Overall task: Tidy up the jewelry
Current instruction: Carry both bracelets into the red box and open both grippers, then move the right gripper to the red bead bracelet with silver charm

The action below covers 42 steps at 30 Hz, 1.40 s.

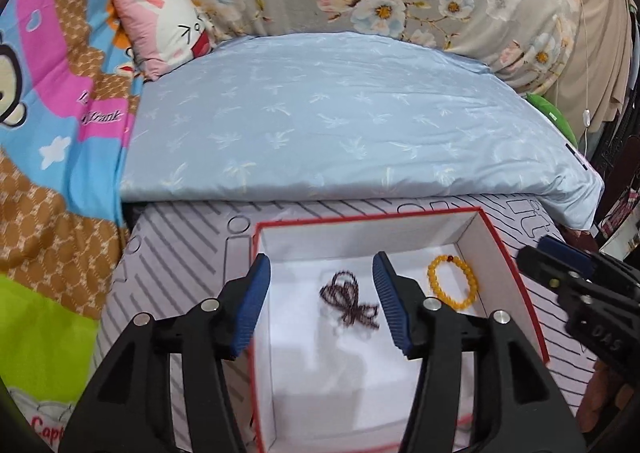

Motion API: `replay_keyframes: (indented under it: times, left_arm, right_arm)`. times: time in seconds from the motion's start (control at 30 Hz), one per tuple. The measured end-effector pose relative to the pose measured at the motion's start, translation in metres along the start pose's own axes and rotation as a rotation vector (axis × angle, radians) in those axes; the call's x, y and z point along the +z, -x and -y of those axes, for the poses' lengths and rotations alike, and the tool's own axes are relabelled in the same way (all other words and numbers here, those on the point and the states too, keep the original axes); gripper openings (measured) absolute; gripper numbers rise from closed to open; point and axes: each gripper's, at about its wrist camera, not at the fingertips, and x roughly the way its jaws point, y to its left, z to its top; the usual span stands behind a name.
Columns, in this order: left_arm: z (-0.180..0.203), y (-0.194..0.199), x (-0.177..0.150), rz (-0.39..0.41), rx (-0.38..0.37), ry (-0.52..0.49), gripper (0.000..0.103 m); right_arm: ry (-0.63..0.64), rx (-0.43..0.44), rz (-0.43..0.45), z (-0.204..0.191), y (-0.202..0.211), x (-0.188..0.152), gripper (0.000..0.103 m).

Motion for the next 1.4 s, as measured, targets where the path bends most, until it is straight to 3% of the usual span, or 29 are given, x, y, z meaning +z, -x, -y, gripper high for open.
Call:
replay_keyframes:
  times: [0.33, 0.63, 0.9, 1.17, 1.4]
  left_arm:
    - [-0.014, 0.071, -0.089, -0.021, 0.071, 0.049, 0.056]
    - [-0.006, 0.097, -0.167, -0.074, 0.1, 0.061, 0.059]
    - [0.003, 0.101, -0.2, -0.098, 0.064, 0.098, 0.059]
    - [0.013, 0.102, -0.207, -0.101, 0.036, 0.098, 0.059]
    - [0.013, 0.098, -0.21, -0.113, 0.034, 0.098, 0.059]
  right_arm:
    - [0.026, -0.058, 0.017, -0.009, 0.076, -0.101, 0.039]
    - [0.017, -0.062, -0.052, -0.018, 0.096, -0.179, 0.039]
    - [-0.022, -0.017, -0.099, -0.027, 0.086, -0.204, 0.033]
    - [-0.038, -0.004, -0.132, -0.029, 0.067, -0.207, 0.022]
    - [-0.052, -0.001, -0.138, -0.027, 0.056, -0.206, 0.022]
